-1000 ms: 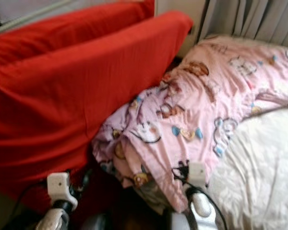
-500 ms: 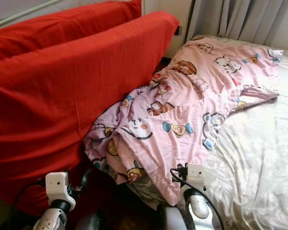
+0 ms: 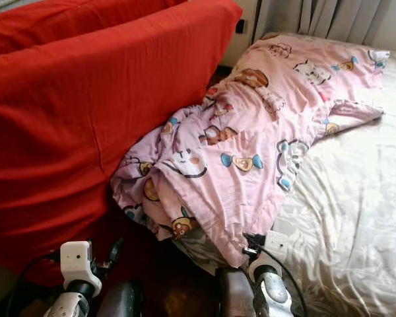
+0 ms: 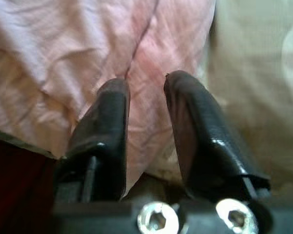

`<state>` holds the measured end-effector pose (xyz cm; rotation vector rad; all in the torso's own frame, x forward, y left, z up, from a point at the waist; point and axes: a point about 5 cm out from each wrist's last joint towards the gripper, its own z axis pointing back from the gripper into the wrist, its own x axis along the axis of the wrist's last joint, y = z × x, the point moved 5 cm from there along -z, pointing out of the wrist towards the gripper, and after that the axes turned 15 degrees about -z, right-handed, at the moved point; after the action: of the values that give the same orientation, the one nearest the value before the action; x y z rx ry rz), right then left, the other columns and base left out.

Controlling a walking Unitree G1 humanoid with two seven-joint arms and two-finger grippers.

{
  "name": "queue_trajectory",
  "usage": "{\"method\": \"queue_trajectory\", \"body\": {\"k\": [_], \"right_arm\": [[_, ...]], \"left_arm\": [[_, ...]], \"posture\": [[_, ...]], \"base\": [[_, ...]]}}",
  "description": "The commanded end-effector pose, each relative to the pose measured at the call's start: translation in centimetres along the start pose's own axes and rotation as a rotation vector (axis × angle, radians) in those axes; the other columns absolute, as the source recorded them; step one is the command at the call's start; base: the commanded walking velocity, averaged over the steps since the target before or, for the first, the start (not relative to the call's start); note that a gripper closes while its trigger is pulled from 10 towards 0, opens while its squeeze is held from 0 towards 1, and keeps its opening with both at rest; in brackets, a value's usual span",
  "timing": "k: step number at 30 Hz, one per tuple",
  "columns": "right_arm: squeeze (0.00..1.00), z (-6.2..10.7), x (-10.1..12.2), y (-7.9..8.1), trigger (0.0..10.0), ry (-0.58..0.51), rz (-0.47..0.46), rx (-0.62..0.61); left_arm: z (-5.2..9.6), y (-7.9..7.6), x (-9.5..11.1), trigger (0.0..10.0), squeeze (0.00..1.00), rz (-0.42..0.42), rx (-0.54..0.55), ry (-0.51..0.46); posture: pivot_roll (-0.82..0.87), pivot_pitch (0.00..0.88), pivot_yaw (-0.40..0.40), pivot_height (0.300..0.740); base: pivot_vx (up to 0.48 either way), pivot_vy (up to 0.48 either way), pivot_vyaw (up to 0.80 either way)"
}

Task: Clean up the room

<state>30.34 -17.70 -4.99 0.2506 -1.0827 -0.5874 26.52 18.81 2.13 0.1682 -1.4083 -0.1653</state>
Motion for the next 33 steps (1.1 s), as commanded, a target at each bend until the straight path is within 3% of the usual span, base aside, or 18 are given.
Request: {"method": "queue_trajectory", "body": {"k": [1, 12, 16, 18, 19, 33], "right_arm": [[1.0, 0.0, -0.6, -0.3, 10.0, 0.034, -0.03, -0.025], [1.0, -0.8, 0.6, 0.1, 10.0, 0.033, -0.088, -0.013], [1.0, -0.8, 1.0, -0.6, 10.0, 0.023, -0.066, -0.071], [0.66, -0.8, 0.9, -0.5, 10.0, 0.027, -0.073, -0.066], [0.0, -0.8, 0.7, -0.5, 10.0, 0.036, -0.087, -0.061], [0.0, -0.7, -1.3, 1.4, 10.0, 0.147, -0.149, 0.047]], "left_arm": [[0.4, 0.0, -0.5, 10.0, 0.0, -0.024, -0.012, 0.023], [2.0, 0.7, -1.5, 10.0, 0.0, -0.037, -0.003, 0.068], [2.3, 0.7, -1.5, 10.0, 0.0, -0.036, -0.003, 0.073], [2.4, 0.8, -1.6, 10.0, 0.0, -0.037, -0.004, 0.076], [2.5, 0.8, -1.7, 10.0, 0.0, -0.037, -0.003, 0.079], [2.6, 1.3, -1.9, 10.0, 0.0, -0.04, 0.003, 0.085]], "posture": [[-0.01, 0.192, 0.028, 0.588], [0.02, 0.233, 0.03, 0.588], [0.03, 0.241, 0.03, 0.588], [0.03, 0.241, 0.03, 0.588], [0.03, 0.242, 0.03, 0.588], [0.04, 0.247, 0.035, 0.588]], "base": [[0.0, 0.0, 0.0], [0.0, 0.0, 0.0], [0.0, 0.0, 0.0], [0.0, 0.0, 0.0], [0.0, 0.0, 0.0], [0.0, 0.0, 0.0]]}}
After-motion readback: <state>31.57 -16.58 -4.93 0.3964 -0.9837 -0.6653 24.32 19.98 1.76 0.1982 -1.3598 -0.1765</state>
